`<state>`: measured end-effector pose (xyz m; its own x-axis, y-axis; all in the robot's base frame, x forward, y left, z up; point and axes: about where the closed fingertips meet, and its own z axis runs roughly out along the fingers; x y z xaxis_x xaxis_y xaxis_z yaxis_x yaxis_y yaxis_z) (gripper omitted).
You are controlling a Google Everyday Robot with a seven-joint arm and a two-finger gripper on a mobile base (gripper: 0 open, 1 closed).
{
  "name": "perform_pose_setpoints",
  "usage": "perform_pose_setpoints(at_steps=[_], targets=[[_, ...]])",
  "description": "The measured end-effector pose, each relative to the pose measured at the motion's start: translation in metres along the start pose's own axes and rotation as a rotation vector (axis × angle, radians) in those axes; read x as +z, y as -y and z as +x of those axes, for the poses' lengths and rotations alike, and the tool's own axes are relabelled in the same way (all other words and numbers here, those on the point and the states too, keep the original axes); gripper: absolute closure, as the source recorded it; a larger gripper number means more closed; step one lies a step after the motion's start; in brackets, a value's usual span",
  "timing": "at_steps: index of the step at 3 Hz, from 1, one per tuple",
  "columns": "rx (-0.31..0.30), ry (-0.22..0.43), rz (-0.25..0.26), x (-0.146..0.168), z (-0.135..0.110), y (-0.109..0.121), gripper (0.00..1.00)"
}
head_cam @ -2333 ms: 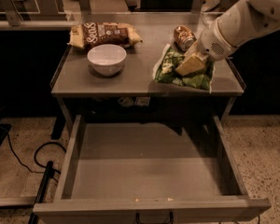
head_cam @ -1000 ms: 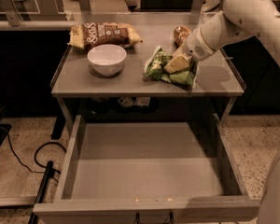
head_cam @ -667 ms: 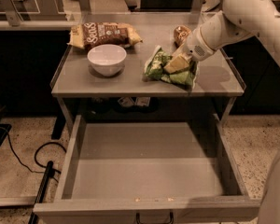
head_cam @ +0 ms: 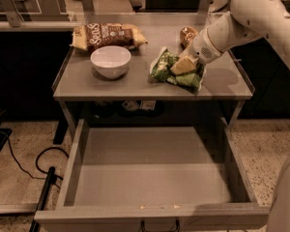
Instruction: Pick green jalapeno chip bag from top drawer and place on counter
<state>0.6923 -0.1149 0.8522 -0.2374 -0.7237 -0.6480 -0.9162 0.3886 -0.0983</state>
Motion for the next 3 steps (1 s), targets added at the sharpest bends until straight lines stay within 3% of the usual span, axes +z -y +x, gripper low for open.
perform_pose_setpoints(at_steps=[1,2,3], targets=[[0.0,0.0,0.0,0.0,0.0,0.0,0.11],[0.0,0.0,0.0,0.0001,0.0,0.0,0.0],[0.0,0.0,0.0,0.0002,0.0,0.0,0.0]])
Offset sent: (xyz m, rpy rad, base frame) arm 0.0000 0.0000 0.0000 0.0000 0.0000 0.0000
